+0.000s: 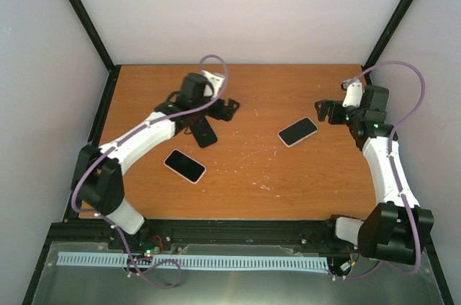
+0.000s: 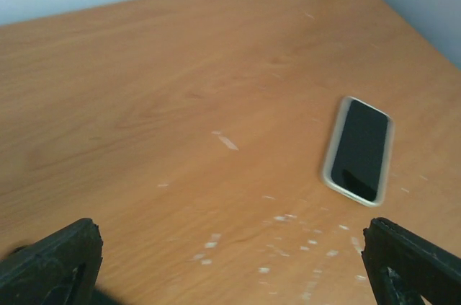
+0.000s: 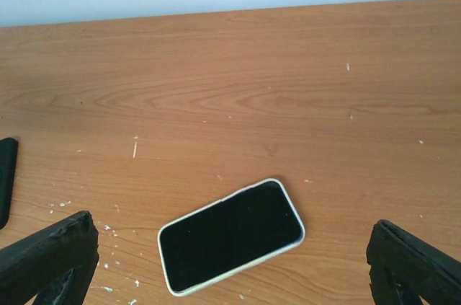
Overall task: Take the phone out of the phone case
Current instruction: Move the phone to the center of the board.
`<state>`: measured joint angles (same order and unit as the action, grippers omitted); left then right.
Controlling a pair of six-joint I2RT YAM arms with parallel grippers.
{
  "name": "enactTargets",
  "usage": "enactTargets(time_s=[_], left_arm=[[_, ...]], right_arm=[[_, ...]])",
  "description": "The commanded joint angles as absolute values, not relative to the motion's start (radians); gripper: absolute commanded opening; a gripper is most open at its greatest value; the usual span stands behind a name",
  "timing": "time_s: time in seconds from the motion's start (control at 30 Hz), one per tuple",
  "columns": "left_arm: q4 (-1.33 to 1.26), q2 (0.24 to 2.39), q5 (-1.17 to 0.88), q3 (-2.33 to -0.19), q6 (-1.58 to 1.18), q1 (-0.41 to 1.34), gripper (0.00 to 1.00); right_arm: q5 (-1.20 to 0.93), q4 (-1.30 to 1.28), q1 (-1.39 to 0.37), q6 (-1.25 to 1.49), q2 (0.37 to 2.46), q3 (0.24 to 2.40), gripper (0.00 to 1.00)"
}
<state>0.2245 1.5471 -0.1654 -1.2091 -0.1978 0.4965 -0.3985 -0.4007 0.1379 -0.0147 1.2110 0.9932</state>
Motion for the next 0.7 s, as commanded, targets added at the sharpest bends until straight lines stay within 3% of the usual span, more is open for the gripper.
enactTargets(time_s=[0.0,0.33,0.67], left_arm=[[0.342,1.654,-0.209,-1.36,-0.187,0.629,0.99],[0.493,1.985,-0.291,-1.624,-0.146,0.748,1.0],[0.324,2.145,-0.331,-1.667,0.057,0.784,1.0]], right_arm=[[-0.46,-0.432,0.174,-0.058,1.196,0.952,1.0],[-0.485,-0.413,0.204,-0.048,1.192,0.905,1.0],[-0.456,-0.401,0.229,-0.029,1.206,0.907,1.0]])
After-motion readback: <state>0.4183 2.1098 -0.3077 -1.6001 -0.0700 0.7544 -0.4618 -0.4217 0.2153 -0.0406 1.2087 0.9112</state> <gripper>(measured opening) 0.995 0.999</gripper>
